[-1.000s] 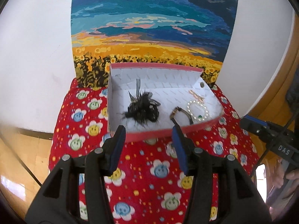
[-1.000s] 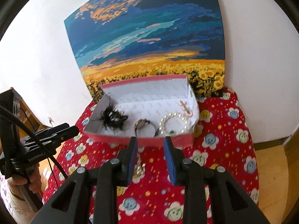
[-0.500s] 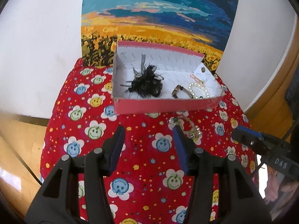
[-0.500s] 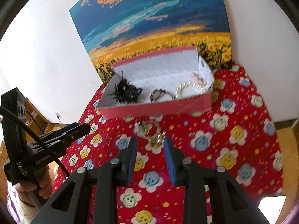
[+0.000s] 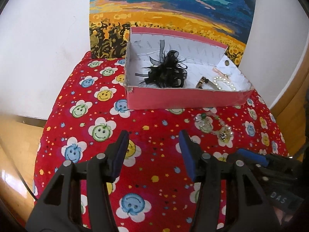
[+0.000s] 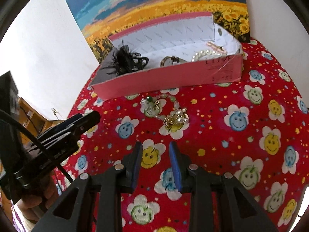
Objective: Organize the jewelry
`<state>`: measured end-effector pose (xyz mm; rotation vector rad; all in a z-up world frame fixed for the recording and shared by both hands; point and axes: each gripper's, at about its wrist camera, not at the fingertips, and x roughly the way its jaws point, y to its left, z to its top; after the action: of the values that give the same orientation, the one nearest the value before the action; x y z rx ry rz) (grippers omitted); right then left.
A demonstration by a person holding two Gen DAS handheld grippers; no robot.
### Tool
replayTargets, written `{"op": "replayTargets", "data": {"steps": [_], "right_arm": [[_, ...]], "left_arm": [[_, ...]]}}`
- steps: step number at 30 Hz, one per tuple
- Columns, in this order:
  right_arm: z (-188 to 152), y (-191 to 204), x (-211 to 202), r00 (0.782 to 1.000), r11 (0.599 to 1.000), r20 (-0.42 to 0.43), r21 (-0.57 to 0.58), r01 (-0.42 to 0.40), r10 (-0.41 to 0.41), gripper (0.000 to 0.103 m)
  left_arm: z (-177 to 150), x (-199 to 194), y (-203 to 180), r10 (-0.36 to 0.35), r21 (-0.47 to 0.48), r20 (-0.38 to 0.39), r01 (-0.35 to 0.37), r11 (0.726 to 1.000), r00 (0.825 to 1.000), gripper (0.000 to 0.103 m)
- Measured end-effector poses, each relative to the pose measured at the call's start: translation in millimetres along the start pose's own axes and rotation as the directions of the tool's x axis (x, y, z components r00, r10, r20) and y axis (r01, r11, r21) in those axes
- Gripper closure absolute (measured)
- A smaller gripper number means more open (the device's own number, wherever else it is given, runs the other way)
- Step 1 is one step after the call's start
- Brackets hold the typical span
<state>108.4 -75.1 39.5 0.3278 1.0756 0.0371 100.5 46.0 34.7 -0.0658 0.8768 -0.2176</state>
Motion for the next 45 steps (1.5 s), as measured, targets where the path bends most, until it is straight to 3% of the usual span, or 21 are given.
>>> {"op": "replayTargets", "data": {"steps": [9, 26, 33, 41, 45], "right_arm": [[11, 6, 24, 0.998, 0.998, 0.028, -0.015, 0.064, -0.064, 0.071], [24, 12, 38, 0.986, 0.985, 0.047, -0.059, 0.165, -0.163, 0.084], [22, 5, 34, 0.986, 0.988, 0.075, -0.033, 0.153, -0.150, 0.082], [22, 10, 36, 0.979, 0.976, 0.088, -0.103, 0.194, -0.185, 0.085], [19, 5, 29, 0.989, 0.988, 0.069, -0.062, 0.138, -0.134, 0.086]], "left_arm": [[-1, 6, 13, -0.028, -0.036, 0.005, 0.028, 0.999, 1.000, 0.056], [-1, 7, 20, -0.048, -0.069, 0.005, 0.048, 0.996, 0.999, 0.056], [-1, -4, 19, -0.058, -0.063, 0.014, 0.059, 0.996, 0.998, 0.055], [-2, -6, 20, -0.048, -0.069, 0.008, 0.048, 0.996, 0.999, 0.055], [-4, -9, 19, -0.043, -0.064, 0.009, 0.044, 0.997, 0.999, 0.055]]}}
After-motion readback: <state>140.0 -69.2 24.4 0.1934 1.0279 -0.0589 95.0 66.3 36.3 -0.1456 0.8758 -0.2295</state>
